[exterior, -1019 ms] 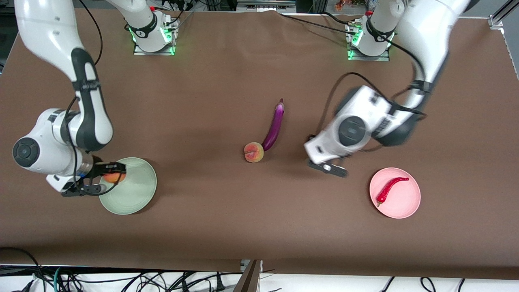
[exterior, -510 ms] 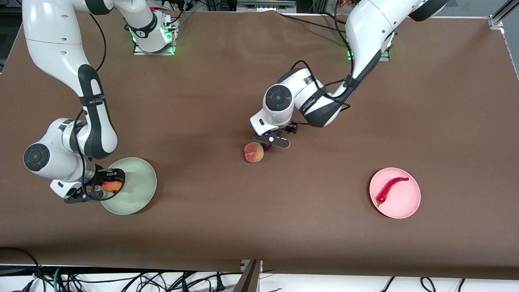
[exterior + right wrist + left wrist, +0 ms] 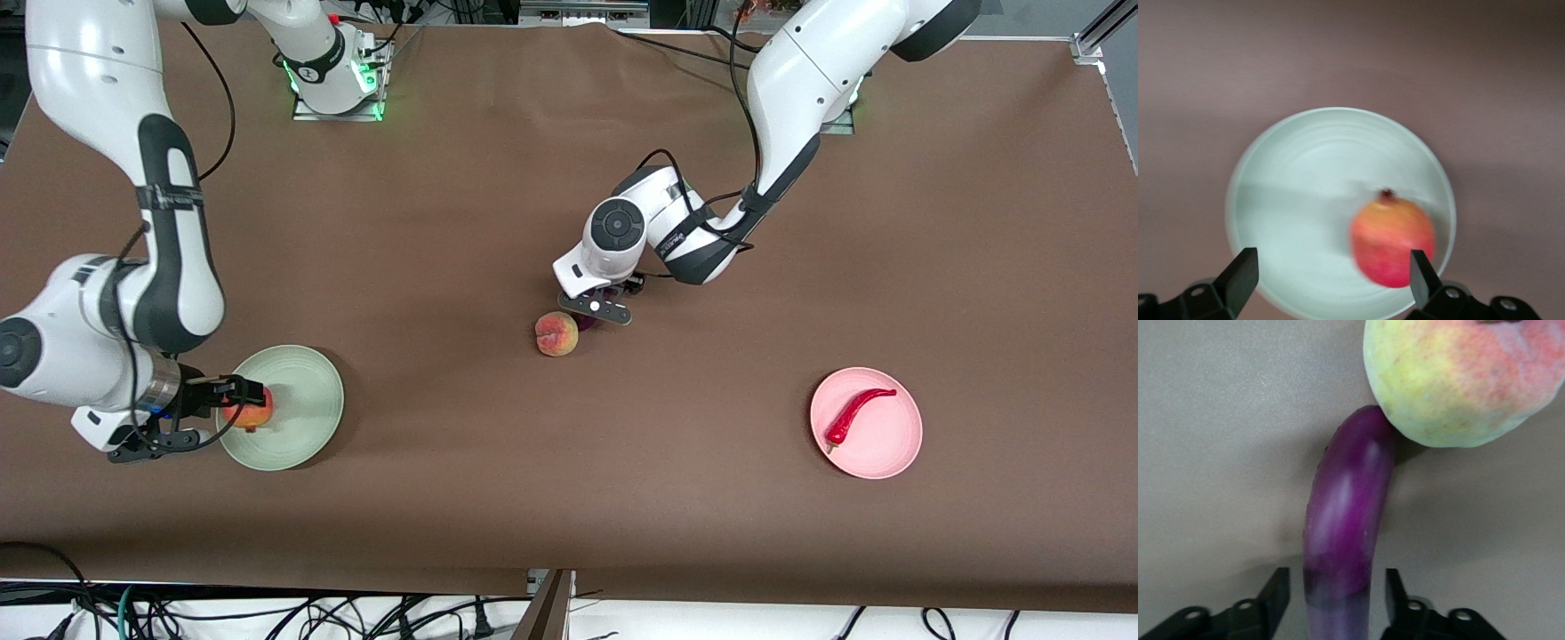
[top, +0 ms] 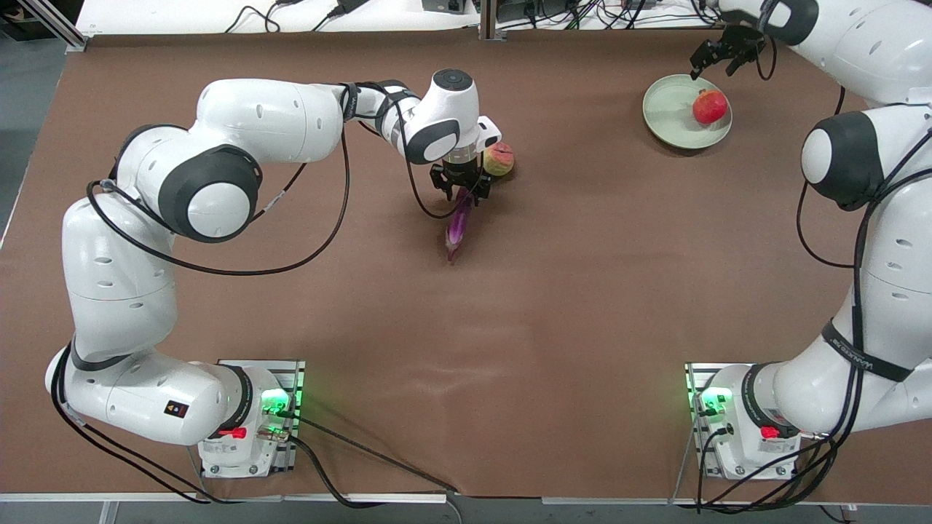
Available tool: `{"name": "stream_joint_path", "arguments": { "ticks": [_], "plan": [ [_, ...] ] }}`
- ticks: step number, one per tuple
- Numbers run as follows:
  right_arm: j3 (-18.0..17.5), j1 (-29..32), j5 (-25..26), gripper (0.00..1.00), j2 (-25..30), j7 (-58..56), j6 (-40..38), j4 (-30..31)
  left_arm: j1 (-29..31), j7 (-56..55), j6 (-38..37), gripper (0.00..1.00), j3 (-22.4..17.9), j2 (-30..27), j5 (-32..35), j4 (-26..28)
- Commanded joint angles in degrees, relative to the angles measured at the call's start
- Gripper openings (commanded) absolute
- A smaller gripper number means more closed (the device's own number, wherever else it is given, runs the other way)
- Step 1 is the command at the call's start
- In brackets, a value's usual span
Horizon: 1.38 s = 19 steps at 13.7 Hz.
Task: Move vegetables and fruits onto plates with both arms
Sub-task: 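Set the pomegranate on the green plate while the left gripper grasps the eggplant, then carry the eggplant to the pink plate while the right gripper grasps the peach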
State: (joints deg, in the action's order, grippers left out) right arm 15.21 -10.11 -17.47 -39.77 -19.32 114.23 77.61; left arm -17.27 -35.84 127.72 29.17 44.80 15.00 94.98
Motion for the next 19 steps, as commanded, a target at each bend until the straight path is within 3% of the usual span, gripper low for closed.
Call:
{"name": "stream_joint_path", "arguments": {
  "ticks": [1,5,9,12,15,19],
  "plan": [
    [-0.62,-1.83,-2.40,1.00,0.47,7.85,-3.75,-2.11,0.74,-0.37,-1.15,0.21,-0.25,-0.85,0.38,0.47],
    [-4.30,-7.54,-2.49,1.00,1.45,29.20,-5.94,-1.85,4.87,-0.02,-8.95,0.17,-0.51,-4.36,1.08,-0.40],
    [-9.75,-12.98,-2.49,1.00,1.01,46.08,-1.66,-1.67,11.97,5.31,-18.28,0.18,-0.51,-10.34,2.57,-2.24],
    [-9.76,-21.50,-1.70,1.00,-1.36,56.12,4.67,-1.41,20.75,16.37,-19.00,0.18,-0.51,-11.67,6.60,-3.56],
    [-9.76,-26.17,-1.61,1.00,-4.08,61.49,12.05,-0.97,27.00,29.21,-18.65,0.18,-0.95,-9.92,9.95,-7.08],
    [-9.76,-29.35,-1.52,1.00,-6.19,62.74,15.85,-0.97,29.48,38.38,-18.47,0.18,-4.11,-7.19,18.39,-12.17]
  ]
}}
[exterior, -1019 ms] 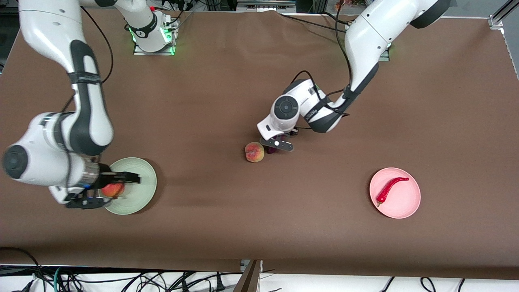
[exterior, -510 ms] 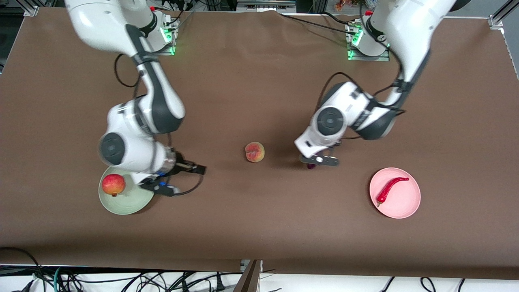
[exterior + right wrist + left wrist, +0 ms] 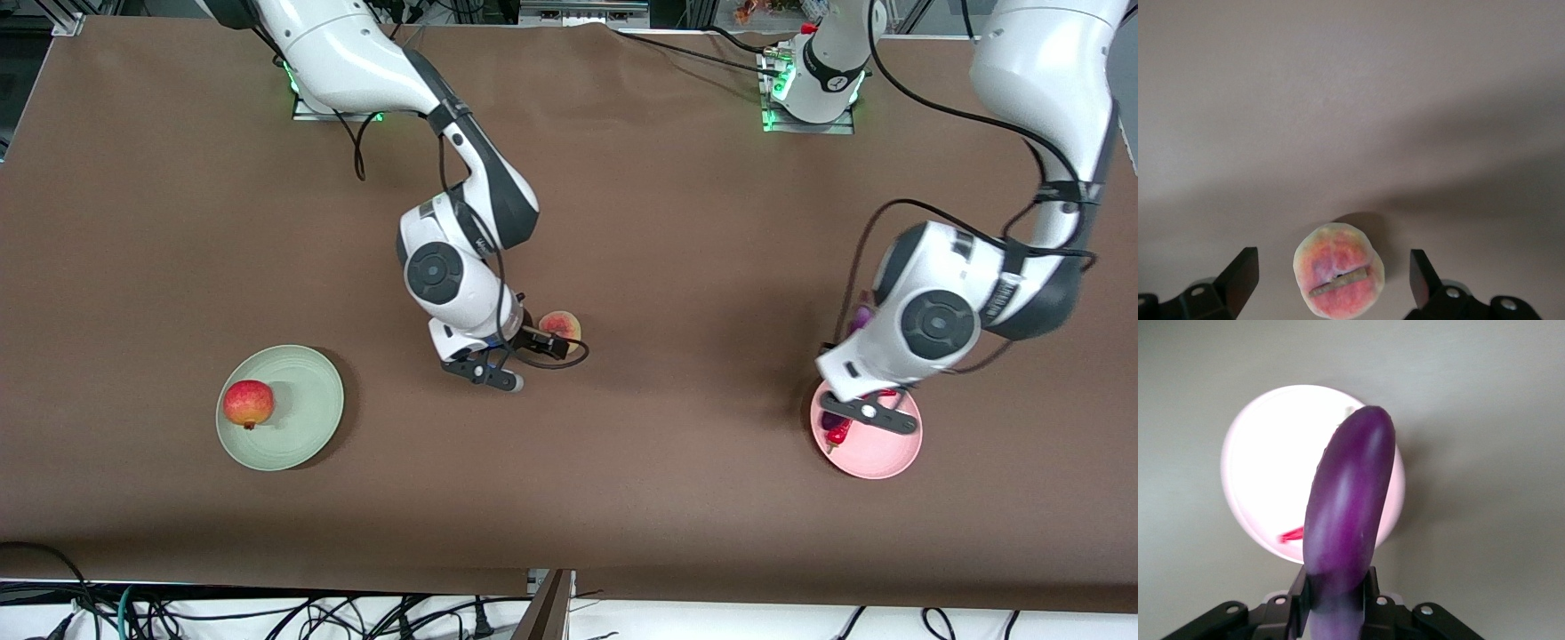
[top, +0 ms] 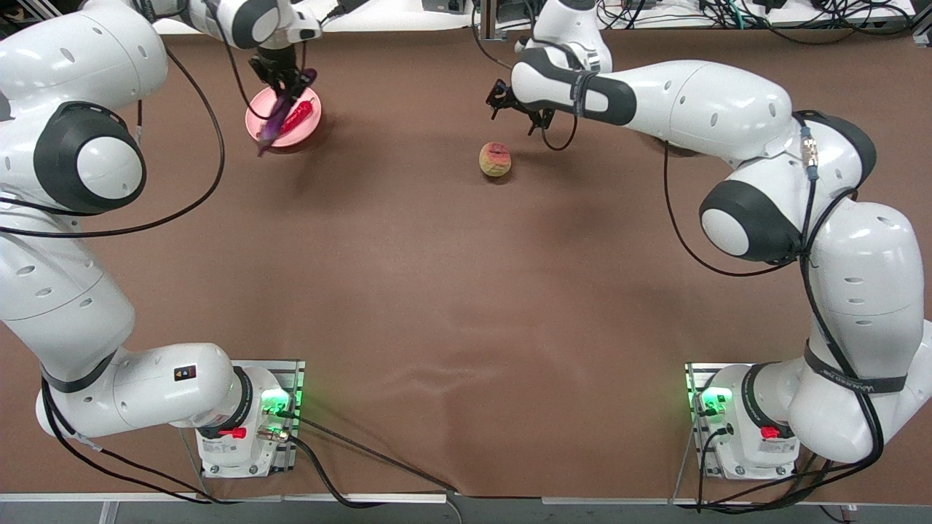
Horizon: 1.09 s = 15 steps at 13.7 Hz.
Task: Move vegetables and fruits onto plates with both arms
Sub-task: 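Carry the eggplant to the pink plate while the right gripper grasps the peach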
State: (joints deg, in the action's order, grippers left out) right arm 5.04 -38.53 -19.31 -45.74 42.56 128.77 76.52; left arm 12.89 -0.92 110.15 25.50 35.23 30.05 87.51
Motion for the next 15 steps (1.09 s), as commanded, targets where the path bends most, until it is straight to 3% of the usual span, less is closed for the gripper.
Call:
{"name": "stream_joint_path", "arguments": {
  "ticks": [1,4,13,14,15],
  "plan": [
    [0.50,-1.45,0.33,1.00,-0.66,0.86,2.35,0.12,-0.76,3.56,-0.90,0.18,-0.88,3.69,3.78,-5.58],
    [0.58,-3.30,0.68,1.00,-2.59,1.91,5.34,0.21,-0.94,3.74,3.63,0.18,-5.28,7.30,6.06,-5.59],
    [0.67,-7.96,5.24,0.99,-8.58,7.19,12.30,0.30,-0.59,3.38,8.68,0.24,-5.37,12.31,5.02,-8.32],
    [0.76,-7.53,5.77,0.66,-8.49,6.40,12.21,0.47,-0.42,3.47,8.76,0.28,-5.37,12.49,5.02,-8.32],
    [0.76,-7.35,6.21,0.25,-8.32,6.05,12.03,0.47,-0.33,3.47,8.68,0.69,-5.37,12.93,4.93,-8.23]
  ]
}}
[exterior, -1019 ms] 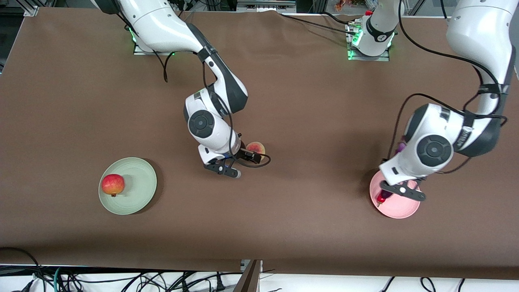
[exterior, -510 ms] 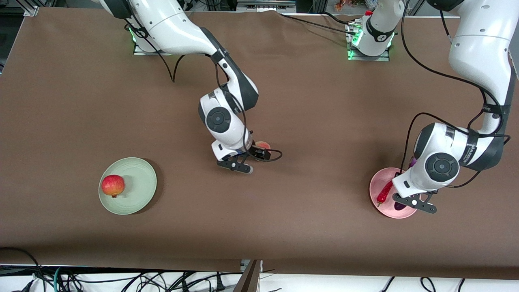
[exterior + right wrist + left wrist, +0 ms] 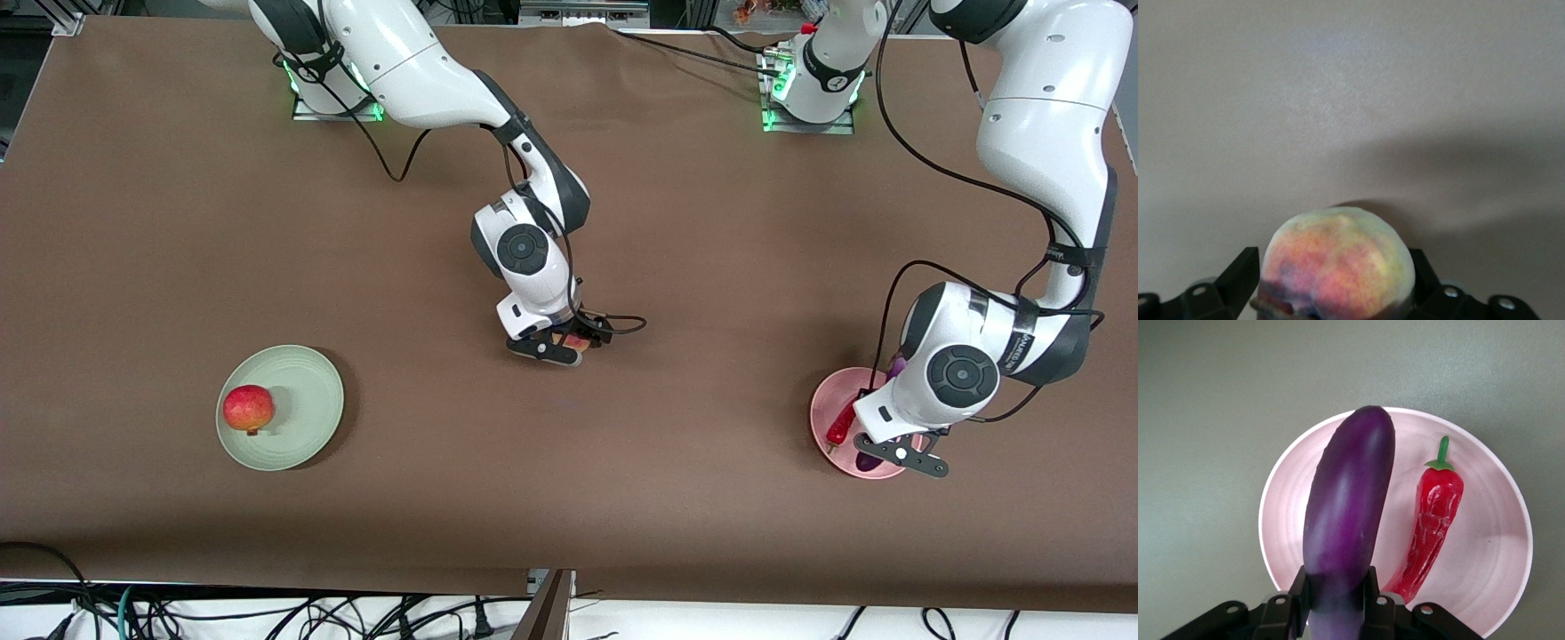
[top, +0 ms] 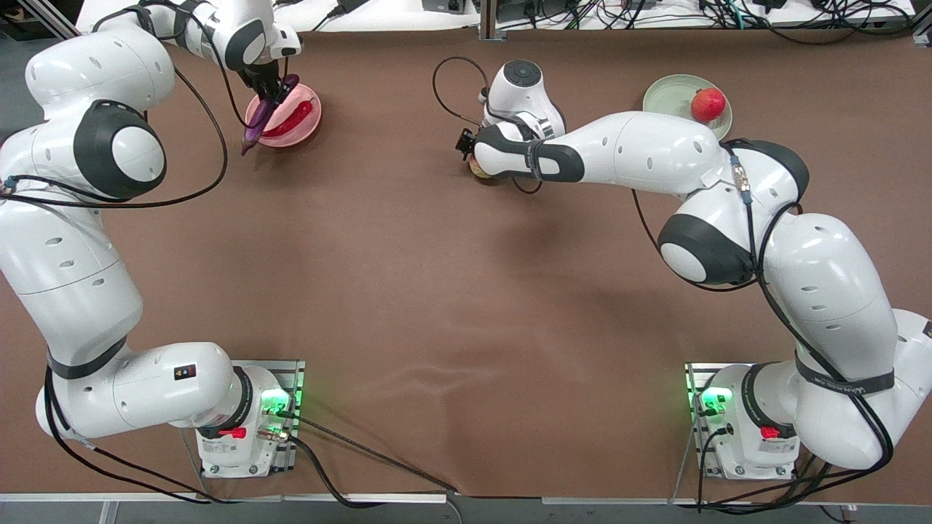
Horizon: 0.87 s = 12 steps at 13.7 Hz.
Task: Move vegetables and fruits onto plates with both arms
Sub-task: 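Carry the eggplant to the pink plate while the right gripper grasps the peach, then release the eggplant on the pink plate while the right gripper places the peach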
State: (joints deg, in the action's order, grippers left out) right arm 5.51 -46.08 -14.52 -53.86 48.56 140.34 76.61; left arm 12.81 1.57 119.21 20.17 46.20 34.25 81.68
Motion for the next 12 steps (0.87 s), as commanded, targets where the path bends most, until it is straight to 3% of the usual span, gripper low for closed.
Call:
{"name": "stream_joint_path", "arguments": {
  "ticks": [1,3,5,8,12],
  "plan": [
    [0.46,0.55,1.95,0.09,0.07,-0.30,0.29,0.38,-0.15,0.81,-0.38,1.00,0.04,2.05,0.73,-2.40],
    [1.25,1.17,3.09,0.00,0.86,-0.66,0.20,0.29,0.28,0.80,-0.38,1.00,0.13,1.35,0.73,-2.49],
    [5.28,1.35,3.88,0.00,2.87,-3.19,-2.85,0.12,0.64,0.89,-0.90,1.00,0.57,-0.05,-0.84,-2.58],
    [11.00,5.46,3.10,0.00,6.39,-22.47,-15.41,0.03,0.55,0.89,-5.54,1.00,1.70,-4.88,-4.97,-2.31],
    [18.37,11.54,3.36,0.00,8.24,-42.80,-24.31,0.38,0.64,0.54,-14.34,1.00,4.00,-14.36,-10.50,-2.23]
  ]
}}
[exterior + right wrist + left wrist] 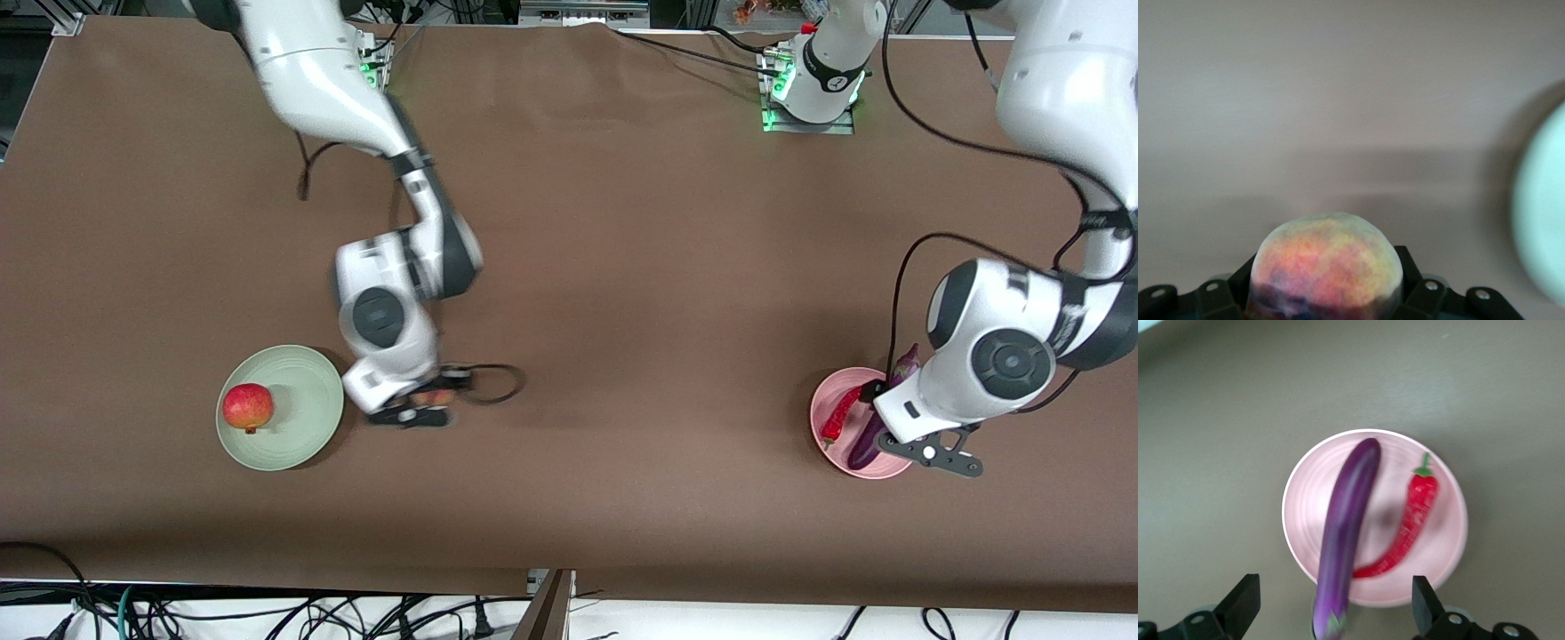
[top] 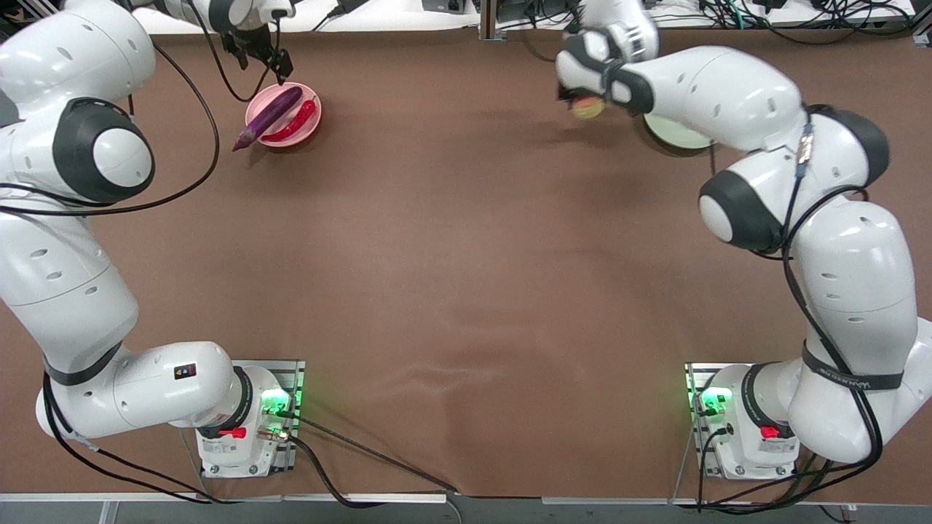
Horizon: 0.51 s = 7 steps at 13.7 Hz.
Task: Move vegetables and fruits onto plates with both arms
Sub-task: 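Release the eggplant on the pink plate while the right gripper places the peach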
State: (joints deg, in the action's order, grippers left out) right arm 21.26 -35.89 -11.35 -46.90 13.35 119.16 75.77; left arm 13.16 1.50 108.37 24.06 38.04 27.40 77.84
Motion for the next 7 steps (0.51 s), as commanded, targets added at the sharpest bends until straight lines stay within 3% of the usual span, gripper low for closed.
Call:
{"name": "stream_joint_path", "arguments": {
  "ticks": [1,5,7],
  "plan": [
    [3.95,2.48,0.01,0.00,1.20,-12.16,-4.54,1.57,0.46,0.88,-4.56,1.00,0.11,-9.01,-6.02,1.44],
    [4.05,8.54,0.27,0.00,0.58,-15.89,-3.95,4.12,1.95,0.70,-12.38,1.00,0.02,-18.60,-12.28,1.17],
    [3.61,11.01,-0.34,0.00,-0.20,-17.91,-2.72,4.56,1.52,0.70,-13.01,1.00,-3.30,-22.38,-17.87,1.61]
  ]
}}
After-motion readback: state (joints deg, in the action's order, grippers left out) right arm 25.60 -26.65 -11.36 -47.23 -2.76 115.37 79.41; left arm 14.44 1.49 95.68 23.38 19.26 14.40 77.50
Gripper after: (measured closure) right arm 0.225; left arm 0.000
